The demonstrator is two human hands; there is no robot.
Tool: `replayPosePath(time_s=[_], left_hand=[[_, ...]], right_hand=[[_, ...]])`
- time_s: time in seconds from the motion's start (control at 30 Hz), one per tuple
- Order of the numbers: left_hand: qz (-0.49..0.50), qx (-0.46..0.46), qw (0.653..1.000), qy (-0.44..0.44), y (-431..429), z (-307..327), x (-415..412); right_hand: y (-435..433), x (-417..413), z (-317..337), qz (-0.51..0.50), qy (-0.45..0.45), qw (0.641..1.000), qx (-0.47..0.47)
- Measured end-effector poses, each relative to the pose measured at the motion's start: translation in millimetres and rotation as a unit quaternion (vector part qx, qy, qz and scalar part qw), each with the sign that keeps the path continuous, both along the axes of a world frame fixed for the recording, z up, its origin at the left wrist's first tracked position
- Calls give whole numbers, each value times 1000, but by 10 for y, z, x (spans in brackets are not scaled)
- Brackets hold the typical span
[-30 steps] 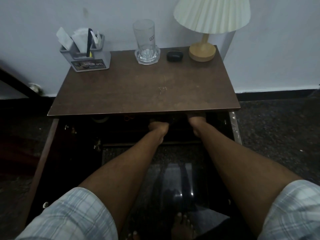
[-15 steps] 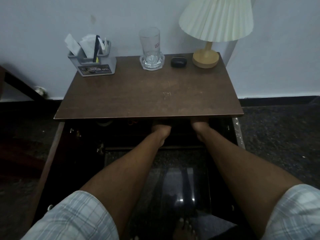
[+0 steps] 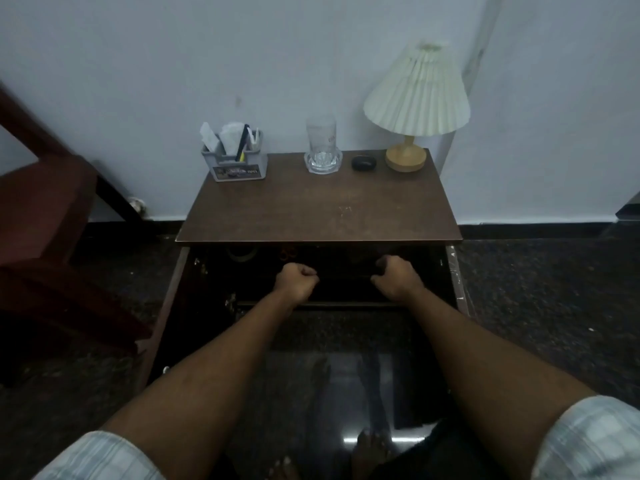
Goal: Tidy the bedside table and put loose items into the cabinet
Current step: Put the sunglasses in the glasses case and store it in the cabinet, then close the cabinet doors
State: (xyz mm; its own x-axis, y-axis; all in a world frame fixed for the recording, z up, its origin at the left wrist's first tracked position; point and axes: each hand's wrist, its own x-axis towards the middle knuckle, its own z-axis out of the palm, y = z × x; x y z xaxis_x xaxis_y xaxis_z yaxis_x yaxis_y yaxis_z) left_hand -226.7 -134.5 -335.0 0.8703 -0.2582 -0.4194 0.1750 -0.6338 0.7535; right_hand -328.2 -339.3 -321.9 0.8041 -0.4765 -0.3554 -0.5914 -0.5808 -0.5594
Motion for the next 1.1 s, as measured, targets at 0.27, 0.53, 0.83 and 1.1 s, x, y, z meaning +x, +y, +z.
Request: replayPosePath(time_s=[0.27,0.53,0.83,1.1], left_hand=[[-54,162,975,-143,1229,722,-197],[41,292,944,-147,2150,1005,-620],[79,285,955,-38,2531,812,-783],[69,278,958,-29,2469,649,-825]], right_hand=[[204,-531,537,54,-14,986,-158],[235,-1097,771,22,41,984,-173],[277,-1334,796,-30,88,985,-144],[391,-1592,524,-103,57,986,-117]])
